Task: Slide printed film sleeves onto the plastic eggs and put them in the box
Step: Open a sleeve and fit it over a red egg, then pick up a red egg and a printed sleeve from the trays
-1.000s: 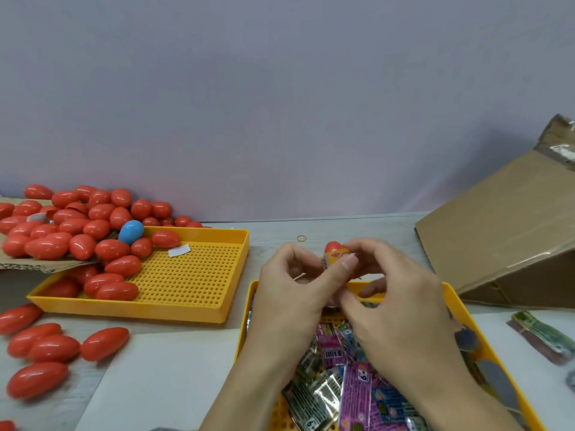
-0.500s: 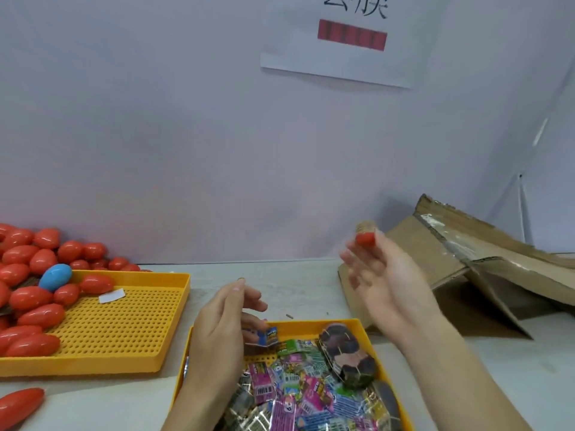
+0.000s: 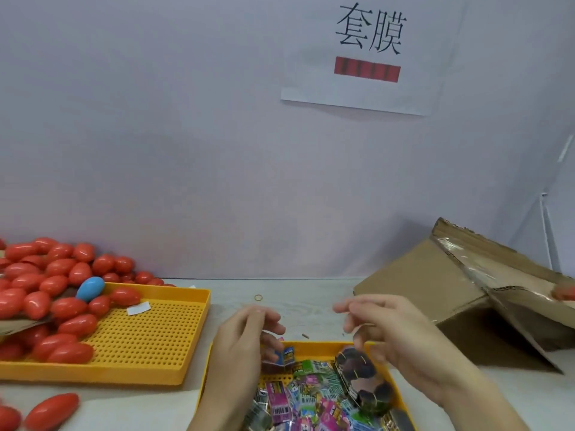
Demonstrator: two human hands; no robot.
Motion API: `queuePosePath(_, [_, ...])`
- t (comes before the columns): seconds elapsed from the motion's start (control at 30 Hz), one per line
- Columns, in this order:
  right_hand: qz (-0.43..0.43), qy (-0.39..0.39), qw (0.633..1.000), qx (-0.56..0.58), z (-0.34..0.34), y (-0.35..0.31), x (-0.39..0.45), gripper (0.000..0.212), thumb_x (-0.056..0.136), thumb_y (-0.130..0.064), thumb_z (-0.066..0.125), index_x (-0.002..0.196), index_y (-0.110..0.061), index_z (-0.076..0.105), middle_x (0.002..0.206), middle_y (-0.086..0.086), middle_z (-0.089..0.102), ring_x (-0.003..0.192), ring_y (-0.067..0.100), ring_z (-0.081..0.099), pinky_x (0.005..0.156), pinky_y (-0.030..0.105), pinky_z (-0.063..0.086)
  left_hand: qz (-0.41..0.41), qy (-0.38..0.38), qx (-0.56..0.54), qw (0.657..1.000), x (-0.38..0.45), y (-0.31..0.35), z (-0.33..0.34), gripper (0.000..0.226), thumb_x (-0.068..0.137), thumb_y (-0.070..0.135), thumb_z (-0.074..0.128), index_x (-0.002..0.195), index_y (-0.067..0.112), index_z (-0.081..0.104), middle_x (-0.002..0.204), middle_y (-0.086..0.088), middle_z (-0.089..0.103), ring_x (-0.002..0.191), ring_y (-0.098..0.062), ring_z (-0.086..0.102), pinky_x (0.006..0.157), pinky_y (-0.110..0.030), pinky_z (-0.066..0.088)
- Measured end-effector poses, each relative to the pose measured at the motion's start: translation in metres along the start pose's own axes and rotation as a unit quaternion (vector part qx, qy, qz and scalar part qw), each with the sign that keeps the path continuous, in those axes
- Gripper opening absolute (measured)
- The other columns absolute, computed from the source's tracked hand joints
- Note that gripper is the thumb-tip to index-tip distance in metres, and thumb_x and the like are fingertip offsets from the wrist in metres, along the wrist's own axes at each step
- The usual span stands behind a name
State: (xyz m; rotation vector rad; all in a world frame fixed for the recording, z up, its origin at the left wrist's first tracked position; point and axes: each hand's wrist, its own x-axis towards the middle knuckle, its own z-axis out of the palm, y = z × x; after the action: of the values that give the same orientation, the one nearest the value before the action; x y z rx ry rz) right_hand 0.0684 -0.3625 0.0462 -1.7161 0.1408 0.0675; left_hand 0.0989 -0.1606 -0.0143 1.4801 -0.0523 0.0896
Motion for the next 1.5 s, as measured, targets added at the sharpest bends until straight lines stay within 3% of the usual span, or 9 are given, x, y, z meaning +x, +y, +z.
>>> queuePosePath(0.17, [-0.043, -0.097, 0.974, -0.203, 0.044, 0.010, -0.006, 0.024, 0.095, -0.020, 0.059, 0.079, -0.025, 0.076, 0.063, 0.003, 0.070, 0.047, 0.014, 0.060, 0.046, 0.019, 0.042, 0.016, -0.033, 0.169, 0.985, -0.003, 0.014, -0.002, 0.023, 0.097, 0.019, 0.053, 0.080, 0.015, 0.068, 0.074, -0.004, 0.070, 0.061, -0.014, 0.063, 0.067, -0.044, 0.057])
queuePosePath(0.33, [-0.107, -0.091, 0.963, -0.229, 0.058, 0.020, -0.003, 0.026, 0.092, -0.023, 0.061, 0.074, -0.037, 0.073, 0.056, 0.000, 0.066, 0.043, 0.006, 0.053, 0.048, 0.018, 0.041, 0.050, 0.038, 0.320, 0.945, 0.013, 0.030, -0.046, 0.021, 0.094, 0.026, 0.056, 0.076, 0.021, 0.066, 0.064, 0.003, 0.065, 0.061, -0.004, 0.061, 0.048, -0.016, 0.045])
queuePosePath(0.47, [-0.139, -0.087, 0.957, -0.240, 0.060, 0.034, 0.005, 0.022, 0.090, -0.028, 0.063, 0.080, -0.046, 0.071, 0.063, -0.001, 0.068, 0.049, 0.008, 0.053, 0.055, 0.028, 0.045, 0.038, 0.143, 0.556, 0.818, 0.049, 0.033, -0.103, 0.012, 0.092, 0.022, 0.054, 0.094, 0.020, 0.066, 0.094, 0.001, 0.068, 0.088, -0.017, 0.064, 0.070, -0.031, 0.053])
queuePosePath(0.6, [-0.147, -0.094, 0.958, -0.227, 0.058, 0.042, 0.009, 0.028, 0.091, -0.024, 0.064, 0.078, -0.047, 0.070, 0.059, -0.003, 0.066, 0.047, 0.004, 0.052, 0.053, 0.024, 0.043, -0.024, 0.094, 0.750, 0.654, 0.085, 0.035, -0.137, 0.029, 0.089, 0.031, 0.067, 0.113, 0.017, 0.057, 0.121, -0.005, 0.059, 0.112, -0.029, 0.060, 0.080, -0.037, 0.047])
queuePosePath(0.73, [-0.147, -0.069, 0.961, -0.223, 0.052, 0.046, 0.012, 0.026, 0.090, -0.027, 0.064, 0.081, -0.050, 0.069, 0.061, -0.004, 0.067, 0.050, 0.010, 0.057, 0.055, 0.029, 0.050, -0.053, 0.023, 0.809, 0.585, 0.109, 0.036, -0.151, 0.050, 0.087, 0.049, 0.069, 0.124, 0.018, 0.054, 0.128, -0.005, 0.055, 0.120, -0.027, 0.056, 0.083, -0.037, 0.044])
queuePosePath(0.97, [-0.173, -0.036, 0.961, -0.212, 0.046, 0.048, 0.014, 0.026, 0.092, -0.026, 0.062, 0.079, -0.047, 0.069, 0.063, -0.002, 0.067, 0.058, 0.019, 0.065, 0.063, 0.039, 0.056, -0.006, 0.000, 0.859, 0.512, 0.108, 0.047, -0.148, 0.035, 0.093, 0.040, 0.062, 0.118, 0.016, 0.055, 0.121, -0.004, 0.059, 0.113, -0.026, 0.060, 0.074, -0.035, 0.044])
queuePosePath(1.07, [-0.186, -0.026, 0.959, -0.211, 0.045, 0.050, 0.015, 0.027, 0.093, -0.025, 0.061, 0.072, -0.038, 0.071, 0.059, -0.002, 0.064, 0.052, 0.017, 0.060, 0.059, 0.036, 0.054, 0.033, 0.017, 0.812, 0.583, 0.096, 0.064, -0.128, 0.018, 0.097, 0.021, 0.055, 0.110, 0.009, 0.051, 0.112, -0.012, 0.061, 0.102, -0.032, 0.062, 0.066, -0.035, 0.042])
queuePosePath(1.33, [-0.203, -0.076, 0.944, -0.248, 0.047, 0.053, 0.011, 0.021, 0.094, -0.026, 0.060, 0.078, -0.028, 0.073, 0.065, -0.013, 0.065, 0.057, 0.005, 0.054, 0.054, 0.016, 0.041, 0.063, 0.051, 0.323, 0.943, 0.024, 0.066, -0.025, 0.018, 0.082, 0.022, 0.078, 0.086, 0.016, 0.061, 0.079, -0.002, 0.070, 0.068, -0.017, 0.070, 0.056, -0.025, 0.056])
queuePosePath(1.5, [-0.235, -0.062, 0.937, -0.252, 0.050, 0.057, 0.013, 0.018, 0.092, -0.023, 0.064, 0.080, -0.034, 0.072, 0.073, -0.014, 0.067, 0.067, 0.005, 0.059, 0.059, 0.011, 0.043, -0.044, 0.077, -0.031, 0.996, -0.015, 0.015, 0.008, 0.011, 0.090, 0.008, 0.067, 0.100, 0.013, 0.068, 0.084, -0.010, 0.069, 0.066, -0.017, 0.071, 0.060, -0.025, 0.057])
